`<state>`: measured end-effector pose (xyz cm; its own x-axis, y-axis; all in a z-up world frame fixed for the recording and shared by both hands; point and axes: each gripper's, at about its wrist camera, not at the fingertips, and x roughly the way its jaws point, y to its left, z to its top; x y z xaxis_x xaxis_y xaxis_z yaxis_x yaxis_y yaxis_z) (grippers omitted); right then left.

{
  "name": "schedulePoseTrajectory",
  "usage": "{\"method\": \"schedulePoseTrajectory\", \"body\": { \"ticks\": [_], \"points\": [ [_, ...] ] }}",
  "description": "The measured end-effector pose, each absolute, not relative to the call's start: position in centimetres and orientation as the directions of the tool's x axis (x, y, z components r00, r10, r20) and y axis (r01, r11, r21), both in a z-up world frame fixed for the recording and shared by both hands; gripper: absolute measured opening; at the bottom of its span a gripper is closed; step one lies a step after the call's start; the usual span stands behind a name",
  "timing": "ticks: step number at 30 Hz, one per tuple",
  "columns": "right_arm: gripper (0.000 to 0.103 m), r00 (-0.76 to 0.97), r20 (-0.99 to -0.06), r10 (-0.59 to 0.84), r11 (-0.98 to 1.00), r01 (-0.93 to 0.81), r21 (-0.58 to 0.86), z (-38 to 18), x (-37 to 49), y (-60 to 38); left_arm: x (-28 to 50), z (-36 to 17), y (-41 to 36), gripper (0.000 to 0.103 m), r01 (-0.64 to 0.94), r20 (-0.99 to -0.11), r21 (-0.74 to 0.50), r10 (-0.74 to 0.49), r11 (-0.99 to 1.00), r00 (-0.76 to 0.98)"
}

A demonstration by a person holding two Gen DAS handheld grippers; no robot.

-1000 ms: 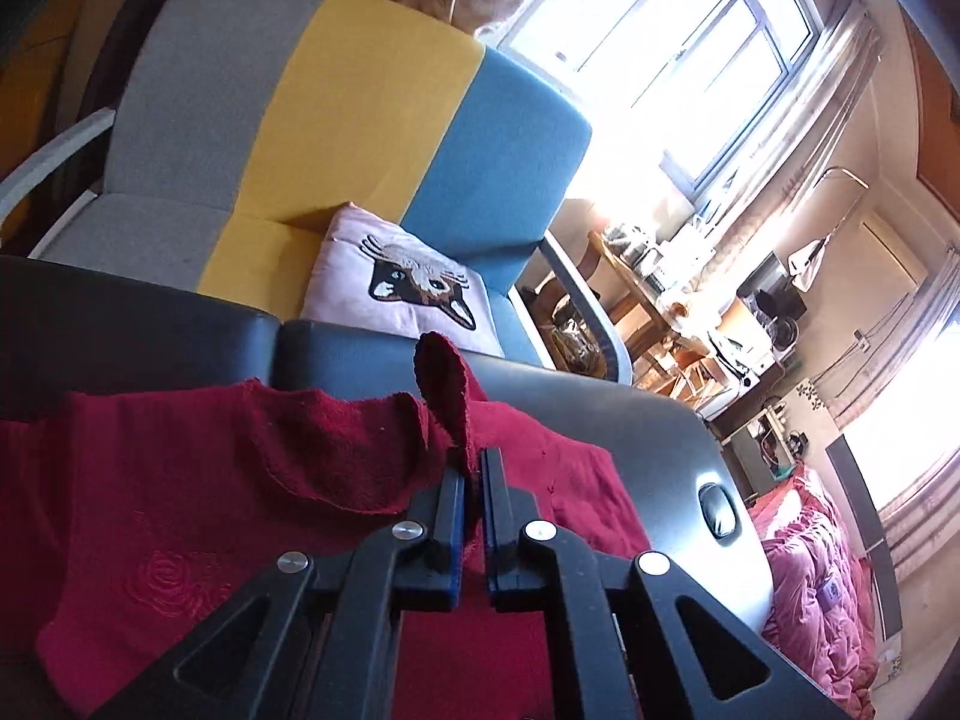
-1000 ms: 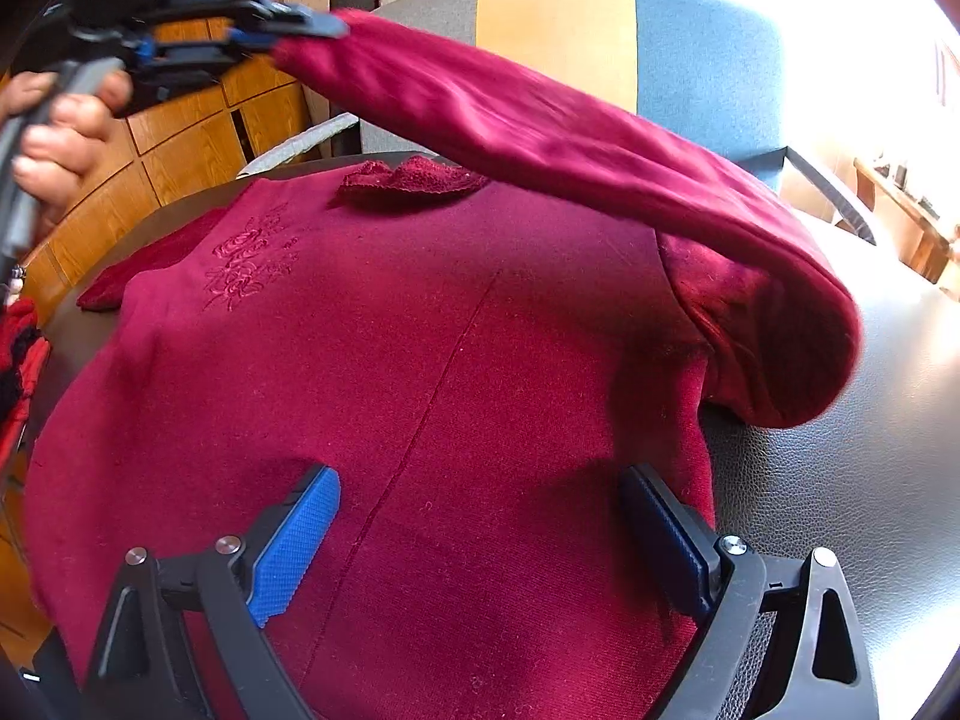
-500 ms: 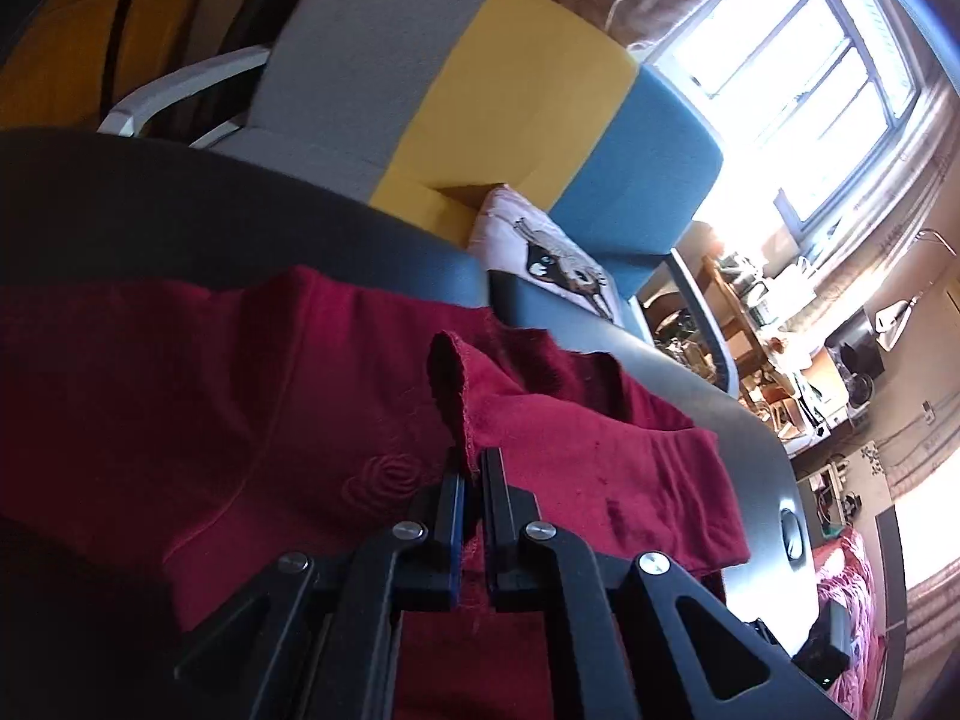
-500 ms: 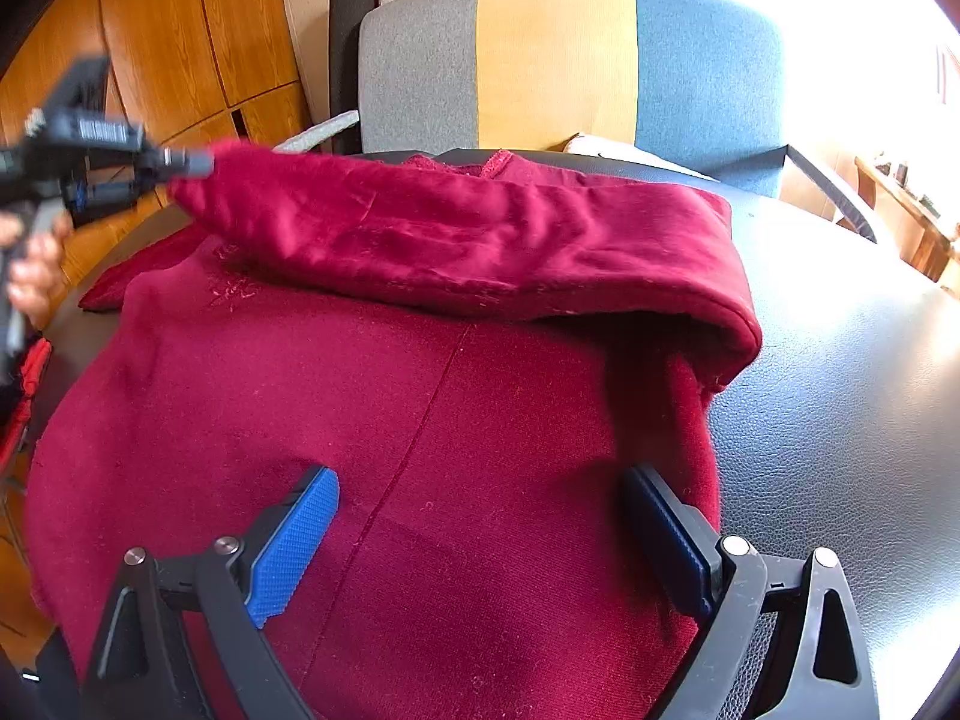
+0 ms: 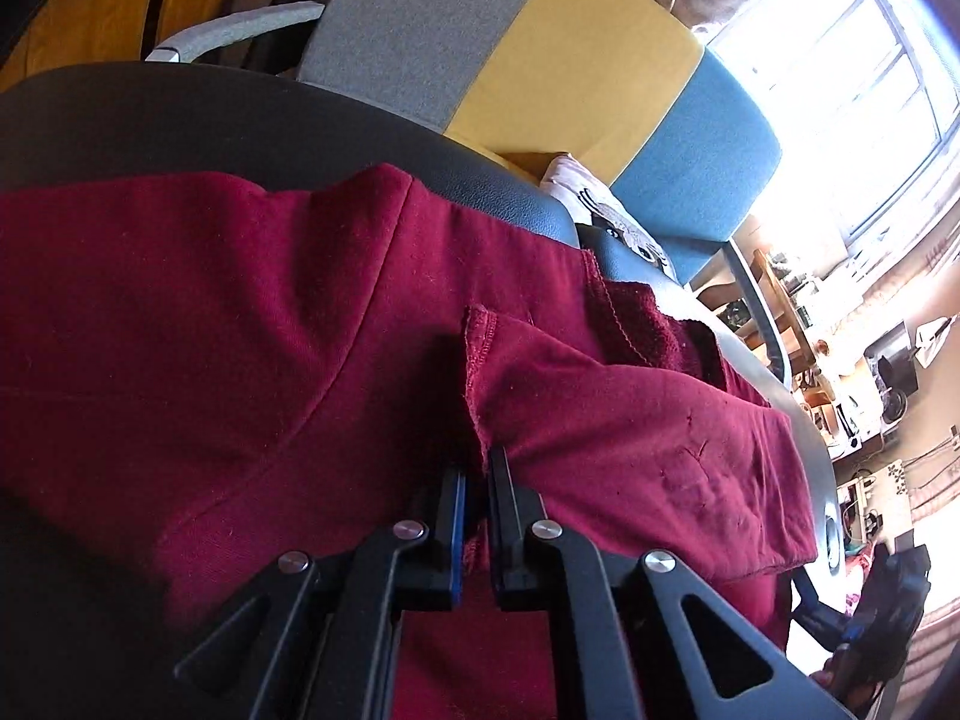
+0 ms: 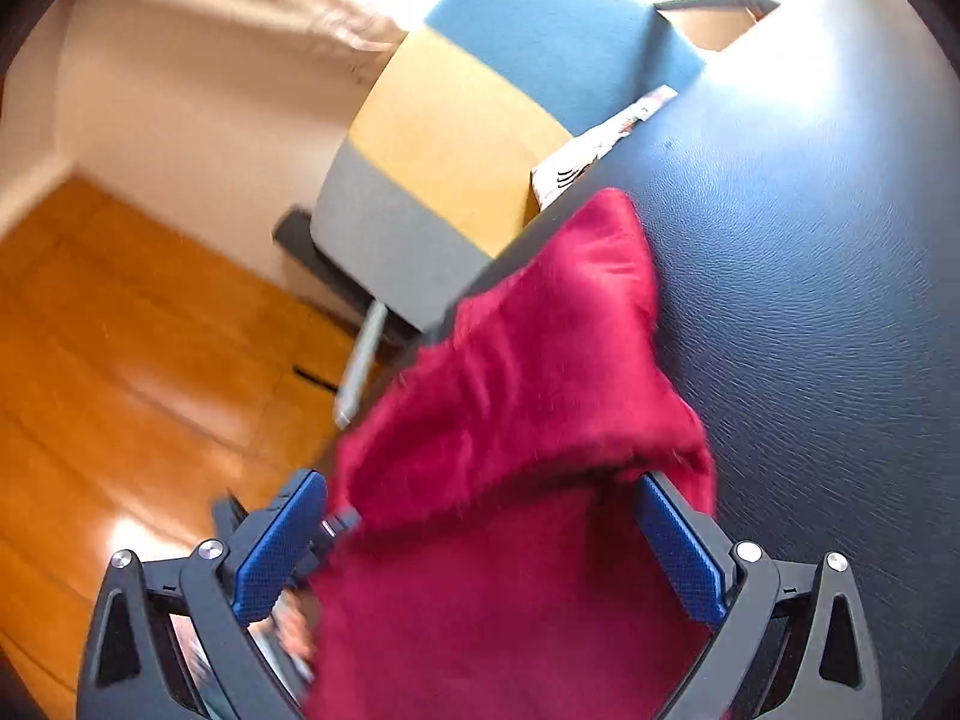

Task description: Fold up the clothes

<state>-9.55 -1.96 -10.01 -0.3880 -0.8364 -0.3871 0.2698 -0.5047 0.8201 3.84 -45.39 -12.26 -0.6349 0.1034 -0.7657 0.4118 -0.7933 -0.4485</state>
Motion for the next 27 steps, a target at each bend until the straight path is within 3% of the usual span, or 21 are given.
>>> {"method": "schedulePoseTrajectory", "body": {
  "ticks": [5,10,15,20,27],
  "points": [
    [0.103,-0.438,-0.268,-0.858,-0.354,0.127,0.927,-11.6,-12.2,-2.5,3.4,-12.4,-44.7,0.007,0.402,-0.769,-0.411,0.074,-0.818,-0.635],
    [0.098,-0.590,-0.181,-0.787,-0.228,0.005,0.974,-12.8,-12.5,0.5,3.5,-12.6,-42.6,0.008,0.369,-0.774,-0.283,-0.016,-0.885,-0.633],
    [0.098,-0.497,-0.293,-0.817,-0.387,0.095,0.917,-11.0,-11.3,-0.3,3.6,-12.8,-42.9,0.007,0.379,-0.768,-0.308,-0.007,-0.873,-0.641],
    [0.098,-0.449,-0.472,-0.759,-0.608,0.229,0.760,-8.4,-9.6,-0.9,4.6,-12.8,-42.4,0.007,0.348,-0.757,-0.284,-0.014,-0.893,-0.654],
    [0.098,-0.438,-0.526,-0.729,-0.682,0.407,0.607,-4.7,-11.1,-5.5,3.7,-13.2,-42.6,0.007,0.354,-0.752,-0.303,-0.005,-0.885,-0.659]
  ]
}}
